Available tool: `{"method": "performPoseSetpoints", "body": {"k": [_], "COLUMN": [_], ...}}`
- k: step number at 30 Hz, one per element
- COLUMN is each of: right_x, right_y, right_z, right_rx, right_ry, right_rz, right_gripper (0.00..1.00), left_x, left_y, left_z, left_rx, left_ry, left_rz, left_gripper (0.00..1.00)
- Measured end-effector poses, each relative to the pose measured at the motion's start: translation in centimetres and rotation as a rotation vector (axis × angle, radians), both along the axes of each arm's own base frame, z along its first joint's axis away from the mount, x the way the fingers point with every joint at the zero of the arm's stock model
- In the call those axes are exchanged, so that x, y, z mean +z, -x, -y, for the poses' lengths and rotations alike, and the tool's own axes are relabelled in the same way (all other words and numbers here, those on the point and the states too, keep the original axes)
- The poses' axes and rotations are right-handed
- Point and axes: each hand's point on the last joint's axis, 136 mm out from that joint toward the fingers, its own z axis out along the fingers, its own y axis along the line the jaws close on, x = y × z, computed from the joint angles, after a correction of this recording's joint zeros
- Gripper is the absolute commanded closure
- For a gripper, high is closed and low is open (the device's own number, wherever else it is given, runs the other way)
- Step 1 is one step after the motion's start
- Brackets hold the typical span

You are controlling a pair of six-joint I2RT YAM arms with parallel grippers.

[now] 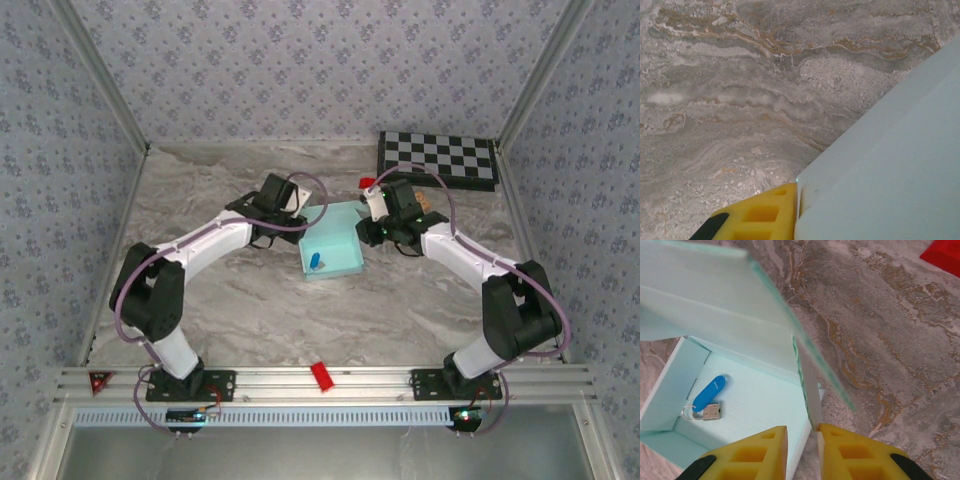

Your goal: Fold the paper box

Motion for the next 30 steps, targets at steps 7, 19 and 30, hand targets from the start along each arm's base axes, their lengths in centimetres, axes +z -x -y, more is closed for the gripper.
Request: {"method": "performPoseSetpoints", "body": {"k": [7, 19, 30], "right_x": [0.2, 1.1, -0.2], "right_y": [-0.4, -1.2, -3.3], "right_z": [0.9, 1.5, 0.4], "right_rx": [-0.041, 0.036, 0.159], "right_ry": [0.004, 0.005, 0.002], "right_rz": [0.005, 0.028, 0.019], "right_gripper": [0.62, 0.53, 0.54], "left_x": [0.1, 0.1, 2.1], "left_y": [-0.3, -0.2, -0.2], "left_z": [0.0, 0.0, -0.3], "left_rx": [-0.026, -0.051, -0.016], "left_ry": [-0.022, -0.038, 0.000], "left_rz": [0.020, 0.032, 0.058], "left_gripper": [0.84, 0.58, 0.52]}}
